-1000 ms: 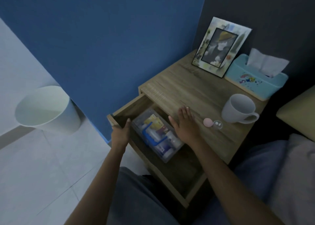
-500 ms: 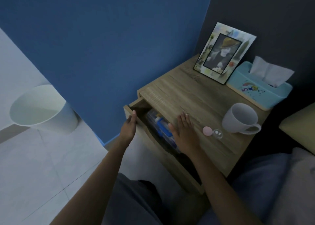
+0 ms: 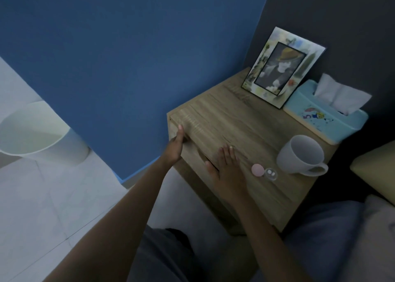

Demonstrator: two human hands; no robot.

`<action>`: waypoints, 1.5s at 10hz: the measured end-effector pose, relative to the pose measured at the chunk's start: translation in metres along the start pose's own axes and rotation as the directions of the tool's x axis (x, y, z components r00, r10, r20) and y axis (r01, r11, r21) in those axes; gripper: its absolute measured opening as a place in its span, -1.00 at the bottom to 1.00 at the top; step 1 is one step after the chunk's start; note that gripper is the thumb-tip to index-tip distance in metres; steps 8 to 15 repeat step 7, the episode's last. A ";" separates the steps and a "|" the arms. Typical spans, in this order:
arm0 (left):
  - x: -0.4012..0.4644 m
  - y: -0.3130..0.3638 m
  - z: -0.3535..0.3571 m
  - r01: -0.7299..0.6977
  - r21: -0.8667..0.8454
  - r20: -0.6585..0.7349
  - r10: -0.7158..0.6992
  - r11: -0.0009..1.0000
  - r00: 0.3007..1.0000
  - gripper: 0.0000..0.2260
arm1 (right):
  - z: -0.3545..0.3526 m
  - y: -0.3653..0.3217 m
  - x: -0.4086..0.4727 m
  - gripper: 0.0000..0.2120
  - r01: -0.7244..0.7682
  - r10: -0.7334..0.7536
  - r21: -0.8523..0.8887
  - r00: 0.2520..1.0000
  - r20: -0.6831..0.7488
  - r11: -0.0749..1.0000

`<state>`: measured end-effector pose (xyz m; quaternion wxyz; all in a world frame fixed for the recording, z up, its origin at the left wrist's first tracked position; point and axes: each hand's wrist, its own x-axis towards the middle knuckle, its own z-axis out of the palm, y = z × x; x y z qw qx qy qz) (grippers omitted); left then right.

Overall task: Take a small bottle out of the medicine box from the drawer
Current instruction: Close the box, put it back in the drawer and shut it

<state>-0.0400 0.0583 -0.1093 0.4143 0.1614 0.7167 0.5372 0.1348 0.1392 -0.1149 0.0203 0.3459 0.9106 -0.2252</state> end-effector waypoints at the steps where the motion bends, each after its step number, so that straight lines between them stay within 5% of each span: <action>1: 0.005 0.005 0.004 0.023 0.078 0.015 -0.025 0.997 1.000 0.09 | 0.000 0.000 0.000 -0.22 0.003 -0.003 0.013 1.000 -0.004 1.000; 3: 0.002 0.012 0.002 0.020 0.231 0.047 -0.032 0.973 0.998 -0.16 | 0.001 0.001 0.003 -0.17 0.003 -0.003 0.005 1.000 -0.002 1.000; 5: -0.033 0.012 -0.024 -0.020 0.732 0.003 0.026 0.681 1.000 -0.34 | -0.019 -0.010 0.003 -0.27 -0.075 0.072 0.022 0.992 0.103 0.997; 7: -0.116 0.013 -0.101 0.067 0.916 -0.104 0.073 0.396 0.992 -0.34 | -0.048 -0.040 0.002 -0.45 -0.050 0.080 -0.132 0.970 0.231 0.990; 15: -0.116 0.013 -0.101 0.067 0.916 -0.104 0.073 0.396 0.992 -0.34 | -0.048 -0.040 0.002 -0.45 -0.050 0.080 -0.132 0.970 0.231 0.990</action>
